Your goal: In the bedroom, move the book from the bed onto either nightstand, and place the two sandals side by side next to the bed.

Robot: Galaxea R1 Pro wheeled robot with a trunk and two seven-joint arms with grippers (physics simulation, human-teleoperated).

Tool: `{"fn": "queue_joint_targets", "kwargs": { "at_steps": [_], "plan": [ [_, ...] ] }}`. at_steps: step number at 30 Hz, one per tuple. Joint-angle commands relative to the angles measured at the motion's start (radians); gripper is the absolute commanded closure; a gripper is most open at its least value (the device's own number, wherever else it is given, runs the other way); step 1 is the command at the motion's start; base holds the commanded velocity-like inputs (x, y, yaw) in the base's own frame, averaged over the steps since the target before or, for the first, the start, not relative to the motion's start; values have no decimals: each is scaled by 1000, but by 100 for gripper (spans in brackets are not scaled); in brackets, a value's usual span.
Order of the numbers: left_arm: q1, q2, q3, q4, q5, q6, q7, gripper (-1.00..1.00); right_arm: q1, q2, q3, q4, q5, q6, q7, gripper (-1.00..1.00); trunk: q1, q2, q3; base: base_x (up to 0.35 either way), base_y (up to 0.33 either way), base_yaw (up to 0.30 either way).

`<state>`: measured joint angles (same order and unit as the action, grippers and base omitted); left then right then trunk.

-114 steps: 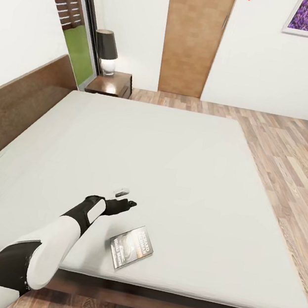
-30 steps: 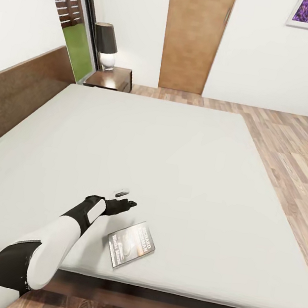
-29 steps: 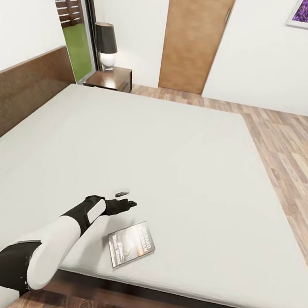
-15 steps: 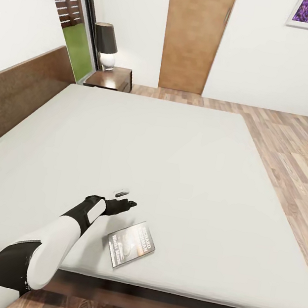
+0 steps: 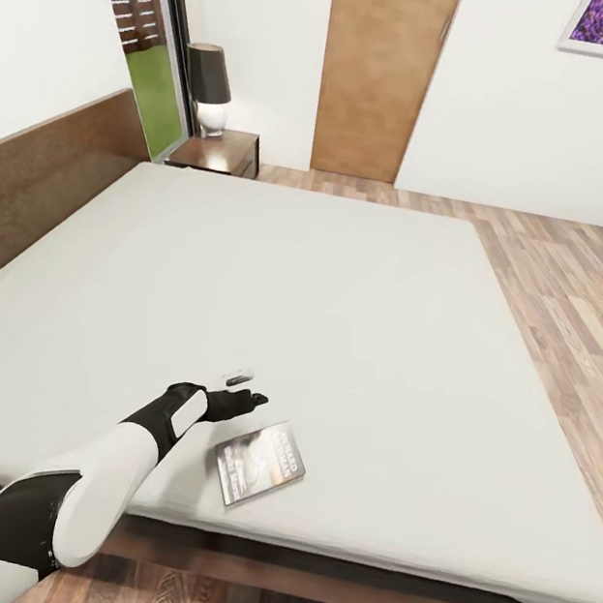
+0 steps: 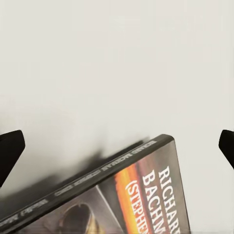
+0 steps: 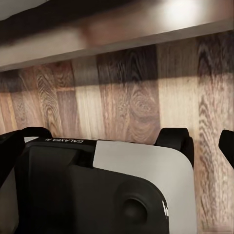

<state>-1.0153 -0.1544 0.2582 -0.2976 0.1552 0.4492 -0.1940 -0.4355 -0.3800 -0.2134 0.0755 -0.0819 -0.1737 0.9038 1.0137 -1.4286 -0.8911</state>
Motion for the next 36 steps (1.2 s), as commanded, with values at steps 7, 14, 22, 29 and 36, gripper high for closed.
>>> {"fn": "queue_joint_targets", "kwargs": {
  "at_steps": [7, 14, 22, 29, 36],
  "plan": [
    [0, 0, 4, -2, 7, 8, 1, -100, -2, 0, 3, 5, -9, -4, 4, -100, 0, 0, -1, -24, 0, 0],
    [0, 0, 4, 0, 8, 8, 1, -100, -2, 0, 3, 5, -9, -4, 4, -100, 0, 0, -1, -1, 0, 0],
    [0, -1, 4, 3, 10, 11, 1, -100, -2, 0, 3, 5, -9, -4, 4, -100, 0, 0, -1, 0, 0, 0],
    [0, -3, 4, 31, 10, 11, 1, -100, -2, 0, 3, 5, -9, -4, 4, -100, 0, 0, -1, 0, 0, 0],
    [0, -9, 4, 55, 10, 11, 1, -100, -2, 0, 3, 5, -9, -4, 4, -100, 0, 0, -1, 0, 0, 0]
  ]
}}
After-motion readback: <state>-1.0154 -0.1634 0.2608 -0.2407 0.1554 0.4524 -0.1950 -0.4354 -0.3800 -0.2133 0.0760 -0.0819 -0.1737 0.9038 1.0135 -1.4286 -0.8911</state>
